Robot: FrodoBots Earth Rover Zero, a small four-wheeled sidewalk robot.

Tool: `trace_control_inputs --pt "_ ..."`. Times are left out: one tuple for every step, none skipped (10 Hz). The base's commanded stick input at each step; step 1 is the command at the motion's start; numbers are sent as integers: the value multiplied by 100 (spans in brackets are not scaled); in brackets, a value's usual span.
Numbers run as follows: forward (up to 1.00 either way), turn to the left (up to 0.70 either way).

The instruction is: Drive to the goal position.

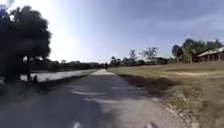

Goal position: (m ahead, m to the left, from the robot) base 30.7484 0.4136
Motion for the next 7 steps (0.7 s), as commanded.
trace_control_inputs --pt "100 3" --pt "100 3" --pt "100 3" --pt "100 3" --pt "100 2" --pt "100 3" --pt "100 3"
